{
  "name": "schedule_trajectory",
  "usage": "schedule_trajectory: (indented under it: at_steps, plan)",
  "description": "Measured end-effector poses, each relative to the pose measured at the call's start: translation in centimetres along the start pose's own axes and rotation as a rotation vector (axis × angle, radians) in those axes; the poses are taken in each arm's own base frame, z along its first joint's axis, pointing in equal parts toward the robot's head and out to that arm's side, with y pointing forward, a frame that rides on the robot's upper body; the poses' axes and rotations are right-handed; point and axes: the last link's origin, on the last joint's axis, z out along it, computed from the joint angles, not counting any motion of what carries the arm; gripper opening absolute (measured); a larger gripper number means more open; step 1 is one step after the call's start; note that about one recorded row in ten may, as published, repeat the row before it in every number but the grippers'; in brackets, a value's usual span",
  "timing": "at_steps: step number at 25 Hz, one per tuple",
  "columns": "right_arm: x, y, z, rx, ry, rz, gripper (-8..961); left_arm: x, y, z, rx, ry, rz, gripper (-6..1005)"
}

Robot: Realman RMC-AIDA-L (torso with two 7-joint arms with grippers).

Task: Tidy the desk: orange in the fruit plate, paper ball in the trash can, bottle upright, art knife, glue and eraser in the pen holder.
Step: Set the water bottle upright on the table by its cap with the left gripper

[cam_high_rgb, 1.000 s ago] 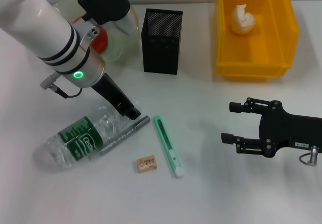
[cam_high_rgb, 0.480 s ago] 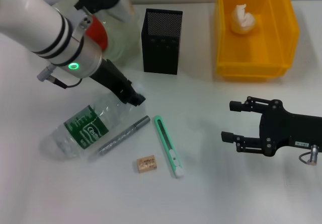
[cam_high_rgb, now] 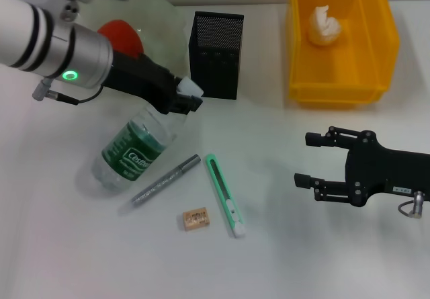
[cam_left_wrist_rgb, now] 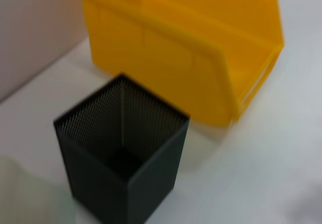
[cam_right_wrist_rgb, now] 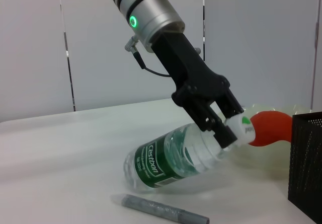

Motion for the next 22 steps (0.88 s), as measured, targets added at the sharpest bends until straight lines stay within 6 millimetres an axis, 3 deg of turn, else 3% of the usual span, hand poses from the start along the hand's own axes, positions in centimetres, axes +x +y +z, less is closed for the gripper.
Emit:
schedule_trajectory:
  at_steps: [22]
  plan:
    - [-0.2,-0.1,0.7,-0.004,0.001,-0.002,754,-2.9,-0.5,-3.5,-0.003,0.298,0.063,449]
